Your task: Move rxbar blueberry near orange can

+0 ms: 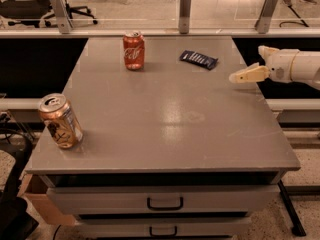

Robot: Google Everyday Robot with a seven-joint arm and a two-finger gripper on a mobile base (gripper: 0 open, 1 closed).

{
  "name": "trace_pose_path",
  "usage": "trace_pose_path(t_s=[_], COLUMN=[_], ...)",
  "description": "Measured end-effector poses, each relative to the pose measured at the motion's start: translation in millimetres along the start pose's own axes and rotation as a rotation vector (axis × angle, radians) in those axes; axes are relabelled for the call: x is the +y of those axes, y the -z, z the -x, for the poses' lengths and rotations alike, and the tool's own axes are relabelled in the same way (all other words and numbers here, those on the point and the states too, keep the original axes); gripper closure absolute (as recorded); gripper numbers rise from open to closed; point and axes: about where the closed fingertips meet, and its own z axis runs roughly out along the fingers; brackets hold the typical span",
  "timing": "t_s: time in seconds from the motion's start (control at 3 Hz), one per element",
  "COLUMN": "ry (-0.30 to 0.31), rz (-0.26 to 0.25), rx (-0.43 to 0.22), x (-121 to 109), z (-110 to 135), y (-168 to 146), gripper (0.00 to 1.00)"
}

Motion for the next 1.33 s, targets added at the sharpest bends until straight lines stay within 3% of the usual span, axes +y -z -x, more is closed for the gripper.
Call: trace_pose_path(t_s=[0.67,1.0,1.33], ry=[0.057,0.065,0.037], rz=[0.121,0.173,0.212], rx=[-0.029,0.001,0.044], x=[7,16,24], z=[29,32,31], y=[-53,-78,-105], gripper=[0.00,0.00,0.00])
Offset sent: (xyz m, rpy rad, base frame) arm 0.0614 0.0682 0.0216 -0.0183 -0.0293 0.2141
